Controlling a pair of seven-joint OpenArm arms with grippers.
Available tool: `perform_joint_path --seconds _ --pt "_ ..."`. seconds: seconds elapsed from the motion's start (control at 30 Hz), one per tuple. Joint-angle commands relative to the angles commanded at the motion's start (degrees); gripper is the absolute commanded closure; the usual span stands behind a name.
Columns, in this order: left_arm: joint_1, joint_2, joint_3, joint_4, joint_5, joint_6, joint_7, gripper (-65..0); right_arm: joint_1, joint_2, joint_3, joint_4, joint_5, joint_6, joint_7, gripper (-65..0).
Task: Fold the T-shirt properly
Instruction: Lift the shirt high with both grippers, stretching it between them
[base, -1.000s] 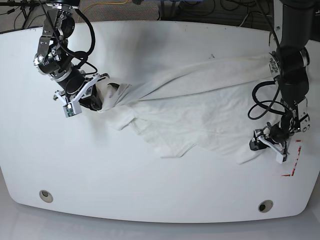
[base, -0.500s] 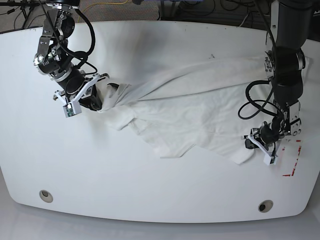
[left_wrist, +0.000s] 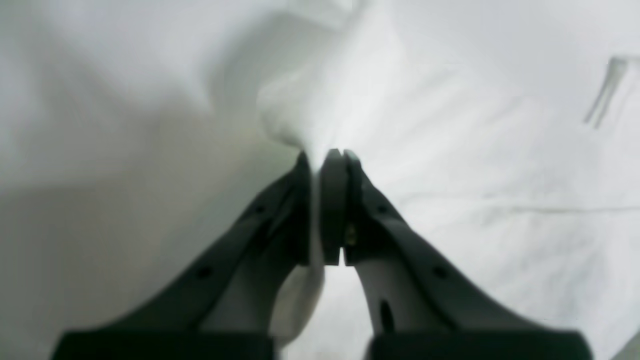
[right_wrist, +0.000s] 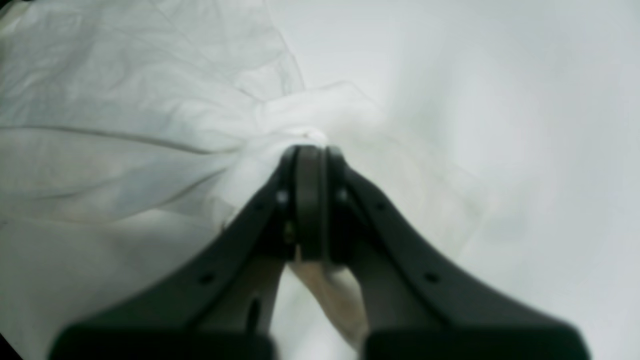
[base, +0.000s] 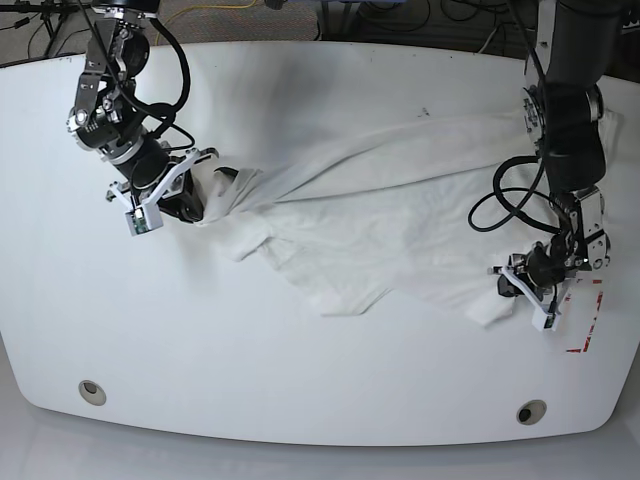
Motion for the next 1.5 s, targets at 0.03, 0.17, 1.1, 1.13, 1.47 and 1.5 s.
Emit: perform_joint_path --seconds 0.03,0.17,1.1,1.13,1.47,1.5 --pt "0.62 0.09 -0.97 3.16 0.00 0.00 1.85 0.0 0.53 0.09 0.00 0.09 0.00 0.00 -0.09 0.0" --pt "2.46 1.05 -3.69 13.01 -0.09 0.00 7.03 0.0 2.29 0.18 0.09 -0.09 0.00 -0.09 -0.09 0.0" --pt "-5.45 1.67 -11.96 56.44 -0.09 -0.09 30.51 0.0 30.59 8.26 -3.16 -17.32 0.44 0.09 -2.20 0.0" --pt "-6.59 1.67 -12.04 56.53 -0.09 -0.09 31.30 0.0 31.91 9.05 -3.96 -17.85 0.44 0.09 -2.37 0.0" --pt "-22.95 -0.09 -13.71 56.18 0.00 0.00 36.48 0.0 49.23 12.40 -11.69 -24.26 0.18 0.18 -2.20 0.0" --pt "-24.97 -0.53 -13.27 56.09 0.00 0.00 36.66 0.0 51.25 13.01 -12.75 -25.14 0.35 0.18 -2.20 0.0"
